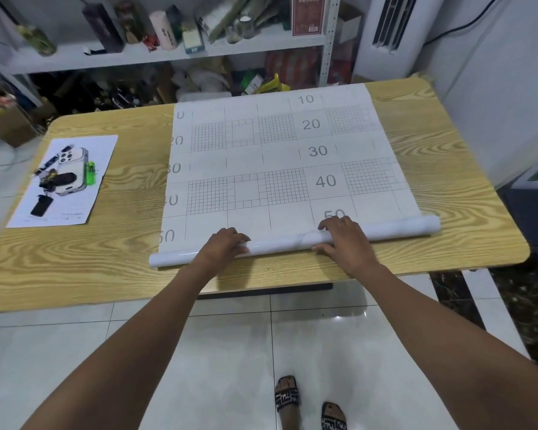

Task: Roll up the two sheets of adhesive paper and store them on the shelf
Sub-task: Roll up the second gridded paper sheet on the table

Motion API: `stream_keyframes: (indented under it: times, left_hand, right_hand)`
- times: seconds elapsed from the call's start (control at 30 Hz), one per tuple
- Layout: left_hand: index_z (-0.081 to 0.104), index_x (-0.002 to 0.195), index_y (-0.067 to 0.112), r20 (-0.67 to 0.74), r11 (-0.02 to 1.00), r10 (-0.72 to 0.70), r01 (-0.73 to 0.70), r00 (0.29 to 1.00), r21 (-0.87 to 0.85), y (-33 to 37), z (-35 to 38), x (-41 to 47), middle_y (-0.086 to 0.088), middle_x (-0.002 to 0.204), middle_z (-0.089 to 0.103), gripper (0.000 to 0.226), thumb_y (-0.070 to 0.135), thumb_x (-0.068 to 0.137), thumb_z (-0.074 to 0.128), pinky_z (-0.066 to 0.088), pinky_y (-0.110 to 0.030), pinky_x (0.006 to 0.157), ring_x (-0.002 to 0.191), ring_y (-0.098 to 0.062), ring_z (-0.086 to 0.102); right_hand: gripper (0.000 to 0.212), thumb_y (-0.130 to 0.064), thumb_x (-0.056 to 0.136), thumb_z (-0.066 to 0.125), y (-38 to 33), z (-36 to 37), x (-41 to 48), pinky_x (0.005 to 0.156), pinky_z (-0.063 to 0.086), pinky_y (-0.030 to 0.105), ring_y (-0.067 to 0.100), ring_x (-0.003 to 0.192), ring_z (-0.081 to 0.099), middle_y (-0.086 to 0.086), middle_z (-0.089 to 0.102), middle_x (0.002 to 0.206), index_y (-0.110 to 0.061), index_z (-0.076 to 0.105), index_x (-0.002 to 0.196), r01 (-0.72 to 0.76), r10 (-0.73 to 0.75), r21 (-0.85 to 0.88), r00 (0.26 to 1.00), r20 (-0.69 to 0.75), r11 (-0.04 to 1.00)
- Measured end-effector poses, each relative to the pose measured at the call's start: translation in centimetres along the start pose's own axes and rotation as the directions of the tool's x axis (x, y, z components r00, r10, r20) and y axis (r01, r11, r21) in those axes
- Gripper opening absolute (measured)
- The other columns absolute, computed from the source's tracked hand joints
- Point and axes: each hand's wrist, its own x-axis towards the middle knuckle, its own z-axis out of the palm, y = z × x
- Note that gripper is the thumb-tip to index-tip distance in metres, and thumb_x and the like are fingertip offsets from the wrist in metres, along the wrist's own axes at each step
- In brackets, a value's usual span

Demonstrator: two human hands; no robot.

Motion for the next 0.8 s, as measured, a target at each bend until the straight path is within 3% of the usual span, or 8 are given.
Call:
stream_keyframes:
  times: [0.13,0.23,0.33,0.43,0.7,0.8]
  left_hand:
    - [0.05,0.126,0.015,-0.03,0.994,-0.057,0.054,0.998,-0.091,0.4,-0.1,0.0,-0.011,0.11,0.061,0.036,0.02,0.091,0.056,0.04,-0.031,0.086,0.103,-0.026,0.054]
    - [0.044,0.132,0.014,-0.021,0.998,-0.051,0.05,0.998,-0.042,0.6,0.2,-0.1,-0.013,0.12,0.056,0.041,0.021,0.092,0.053,0.04,-0.034,0.093,0.109,-0.027,0.05]
    - [0.038,0.135,0.011,-0.044,0.999,-0.002,0.0,0.999,-0.047,0.6,0.7,-0.6,-0.013,0.129,0.042,0.06,0.024,0.084,0.066,0.039,-0.033,0.095,0.112,-0.027,0.048]
    - [0.04,0.133,0.014,-0.063,0.998,0.023,-0.027,0.998,-0.062,0.5,1.0,-0.7,-0.01,0.126,0.037,0.069,0.028,0.074,0.075,0.039,-0.025,0.088,0.106,-0.024,0.05]
    - [0.05,0.122,0.021,-0.018,0.996,0.045,-0.044,0.999,0.082,0.1,1.0,0.2,-0.006,0.11,0.048,0.05,0.02,0.077,0.07,0.039,-0.033,0.087,0.094,-0.018,0.042]
    - [0.051,0.122,0.022,-0.026,0.989,0.046,-0.042,0.999,0.144,0.2,1.1,0.4,-0.006,0.111,0.051,0.047,0.017,0.078,0.068,0.035,-0.029,0.079,0.097,-0.022,0.043]
  right_hand:
    - [0.042,-0.046,0.083,0.063,0.1,0.2,0.0,0.092,0.033,0.03,0.02,0.109,0.045,0.0,0.057,0.116,-0.017,0.056,0.113,-0.005,0.006,-0.032,0.999,0.035,0.999]
    - [0.04,-0.045,0.085,0.061,0.1,0.1,0.1,0.094,0.033,0.03,0.02,0.11,0.044,0.0,0.057,0.117,-0.018,0.057,0.114,-0.007,0.009,-0.039,0.999,0.039,0.999]
    - [0.037,-0.045,0.087,0.058,0.4,0.3,0.1,0.095,0.033,0.032,0.023,0.116,0.043,0.0,0.056,0.12,-0.019,0.057,0.113,0.0,0.003,-0.06,0.998,0.058,0.998]
    - [0.036,-0.046,0.088,0.057,0.6,0.4,0.3,0.094,0.034,0.034,0.024,0.115,0.043,0.001,0.052,0.124,-0.019,0.059,0.113,0.006,-0.001,-0.064,0.997,0.076,0.998]
    - [0.04,-0.049,0.09,0.051,0.5,0.1,0.6,0.095,0.035,0.035,0.024,0.12,0.042,0.002,0.053,0.124,-0.019,0.06,0.115,0.001,0.007,-0.07,0.994,0.113,0.998]
    - [0.04,-0.049,0.09,0.05,0.5,0.0,0.6,0.094,0.034,0.036,0.023,0.117,0.043,0.002,0.055,0.122,-0.018,0.061,0.113,0.001,0.007,-0.065,0.994,0.113,0.998]
